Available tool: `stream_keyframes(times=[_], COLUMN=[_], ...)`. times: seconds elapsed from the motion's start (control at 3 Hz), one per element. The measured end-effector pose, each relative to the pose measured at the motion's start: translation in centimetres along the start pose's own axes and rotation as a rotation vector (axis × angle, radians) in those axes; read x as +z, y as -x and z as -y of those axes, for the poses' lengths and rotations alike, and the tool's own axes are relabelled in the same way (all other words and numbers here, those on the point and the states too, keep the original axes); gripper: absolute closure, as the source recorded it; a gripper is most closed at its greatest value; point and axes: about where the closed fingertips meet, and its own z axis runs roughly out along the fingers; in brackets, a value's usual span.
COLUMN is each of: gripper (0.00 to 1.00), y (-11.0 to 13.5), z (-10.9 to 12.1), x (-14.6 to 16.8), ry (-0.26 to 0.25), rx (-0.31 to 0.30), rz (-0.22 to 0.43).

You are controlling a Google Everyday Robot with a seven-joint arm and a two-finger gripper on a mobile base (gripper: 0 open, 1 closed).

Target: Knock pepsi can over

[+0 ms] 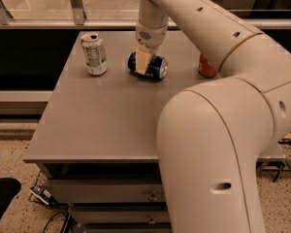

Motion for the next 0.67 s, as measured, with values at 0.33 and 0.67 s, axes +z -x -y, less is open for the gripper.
stream_keyframes(times=[0.33,0.67], gripper=[0.17,0.0], y=[0.26,0.46], z=[0.13,0.22], x=[0.37,0.69], ry=[-0.003,-0.004], rx=[-0.001,-0.002], rz=[0.005,0.009])
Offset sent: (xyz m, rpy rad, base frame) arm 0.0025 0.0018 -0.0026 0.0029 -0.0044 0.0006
